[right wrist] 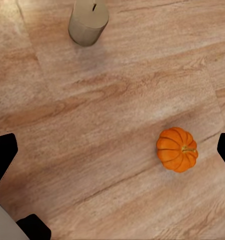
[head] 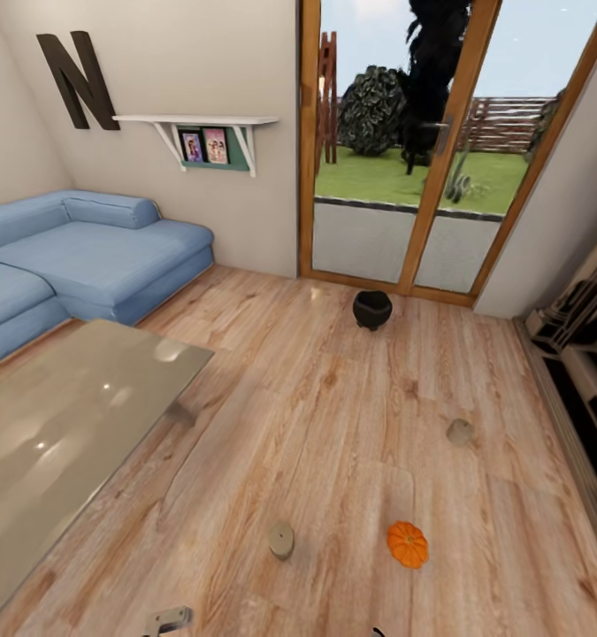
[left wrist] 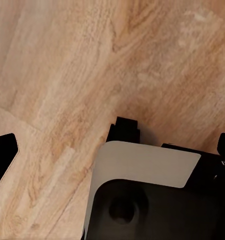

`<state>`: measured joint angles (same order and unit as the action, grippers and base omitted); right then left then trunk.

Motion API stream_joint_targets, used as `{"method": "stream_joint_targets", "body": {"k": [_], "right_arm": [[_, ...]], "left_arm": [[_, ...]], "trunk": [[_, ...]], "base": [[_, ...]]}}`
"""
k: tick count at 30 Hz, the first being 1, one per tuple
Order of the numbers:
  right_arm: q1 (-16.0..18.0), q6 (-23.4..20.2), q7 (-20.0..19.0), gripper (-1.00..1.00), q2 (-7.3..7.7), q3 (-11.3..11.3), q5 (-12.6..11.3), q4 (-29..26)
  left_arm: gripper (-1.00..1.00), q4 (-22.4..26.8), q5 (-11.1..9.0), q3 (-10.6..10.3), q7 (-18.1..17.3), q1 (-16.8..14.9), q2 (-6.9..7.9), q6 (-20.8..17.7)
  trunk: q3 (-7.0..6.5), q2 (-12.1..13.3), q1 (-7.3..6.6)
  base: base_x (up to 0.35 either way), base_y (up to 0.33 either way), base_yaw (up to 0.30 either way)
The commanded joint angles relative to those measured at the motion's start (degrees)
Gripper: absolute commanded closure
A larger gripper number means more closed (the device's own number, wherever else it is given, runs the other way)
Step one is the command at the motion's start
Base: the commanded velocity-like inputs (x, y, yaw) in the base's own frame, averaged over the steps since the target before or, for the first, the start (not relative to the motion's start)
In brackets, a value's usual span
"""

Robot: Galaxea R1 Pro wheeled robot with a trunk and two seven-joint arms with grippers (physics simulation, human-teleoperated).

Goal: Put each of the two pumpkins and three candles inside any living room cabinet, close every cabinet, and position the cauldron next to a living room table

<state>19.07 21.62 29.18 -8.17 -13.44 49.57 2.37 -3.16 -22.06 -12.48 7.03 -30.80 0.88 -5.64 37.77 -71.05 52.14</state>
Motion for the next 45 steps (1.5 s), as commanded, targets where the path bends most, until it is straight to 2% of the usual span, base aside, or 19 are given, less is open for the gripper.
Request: {"method": "stream_joint_targets", "body": {"k": [1, 16, 30, 39, 45], "right_arm": [[0.00, 0.00, 0.00, -1.00, 0.00, 0.00, 0.00, 0.00], [0.00, 0.00, 0.00, -1.00, 0.00, 0.00, 0.00, 0.00], [0.00, 0.00, -0.03, -1.00, 0.03, 0.00, 0.00, 0.00], [0.00, 0.00, -0.08, -1.00, 0.00, 0.00, 0.00, 0.00], [0.00, 0.00, -0.09, -1.00, 0.00, 0.00, 0.00, 0.01]], "left_arm": [[-1.00, 0.00, 0.00, 0.00, 0.00, -0.01, 0.00, 0.00], [-1.00, 0.00, 0.00, 0.00, 0.00, -0.01, 0.00, 0.01], [-1.00, 0.00, 0.00, 0.00, 0.00, -0.01, -0.04, 0.01], [-1.00, 0.01, -0.01, 0.00, 0.05, -0.01, 0.00, 0.01], [-1.00, 0.00, -0.04, 0.00, 0.01, 0.01, 0.00, 0.01]], "trunk": [[0.00, 0.00, 0.00], [-0.03, 0.00, 0.00], [-0.89, 0.00, 0.00], [-1.47, 0.00, 0.00], [-1.55, 0.00, 0.00]], "base": [[0.189, 0.207, 0.000], [0.158, 0.141, -0.007], [0.001, 0.015, -0.187], [0.000, 0.254, -0.194], [0.039, 0.277, -0.040]]}}
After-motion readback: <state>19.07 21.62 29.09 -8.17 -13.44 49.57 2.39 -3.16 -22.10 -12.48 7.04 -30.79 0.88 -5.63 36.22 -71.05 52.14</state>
